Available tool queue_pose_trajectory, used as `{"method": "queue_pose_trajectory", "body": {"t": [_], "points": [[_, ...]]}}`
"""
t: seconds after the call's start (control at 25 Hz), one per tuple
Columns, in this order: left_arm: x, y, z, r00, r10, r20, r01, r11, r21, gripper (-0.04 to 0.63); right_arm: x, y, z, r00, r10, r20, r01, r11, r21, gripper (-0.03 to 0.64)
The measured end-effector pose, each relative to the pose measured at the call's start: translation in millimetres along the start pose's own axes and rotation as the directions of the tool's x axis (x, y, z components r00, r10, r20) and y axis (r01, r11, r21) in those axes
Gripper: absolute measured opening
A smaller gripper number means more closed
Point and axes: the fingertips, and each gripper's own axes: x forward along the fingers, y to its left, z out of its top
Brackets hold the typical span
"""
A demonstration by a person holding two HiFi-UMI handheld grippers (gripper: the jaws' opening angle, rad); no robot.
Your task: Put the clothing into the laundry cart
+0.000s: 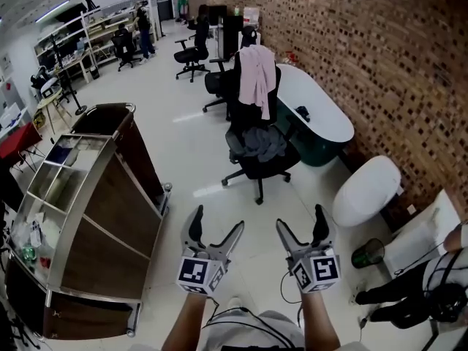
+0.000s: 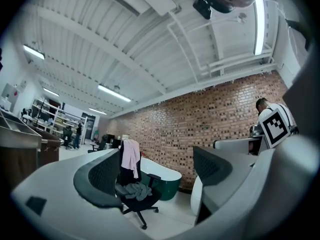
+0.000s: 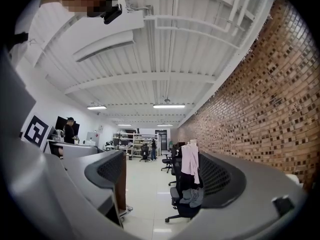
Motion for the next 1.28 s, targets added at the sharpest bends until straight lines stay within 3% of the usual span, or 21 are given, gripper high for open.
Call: {"method": "queue_pose_trajectory", "body": {"t": [0.16,0.48,0.72,1.0,1.28], "points": [[20.0,21.8,-7.9,1.0,0.009,0.001,-0.009,0.999,-0.04,0.436,20.2,-3.2,-6.0,1.0,-0.01,-0.023,0.009,1.0,-0.02,0.494],[72.6,29.0,-26.3,1.0,0.009,-0.015,-0.01,0.999,-0.042,0.436,61.3,-43.2,-13.0,1.0,-0.02,-0.021,0.02,1.0,-0.006,0.494],[150.5,23.7,-29.3,0.998,0.037,-0.044,-0.037,0.999,-0.002,0.436,116.4,-111.8,-14.3,1.0,0.01,0.016,-0.011,0.998,0.059,0.489],[252.0,16.2,-16.7,0.996,0.086,-0.015,-0.085,0.996,0.035,0.436,177.9,-204.4,0.6,0.996,0.038,0.087,-0.044,0.996,0.077,0.489],[300.1,15.1,-18.8,0.989,0.148,-0.023,-0.147,0.988,0.048,0.436,203.1,-269.4,-23.4,0.998,0.029,0.06,-0.037,0.988,0.148,0.489]]}}
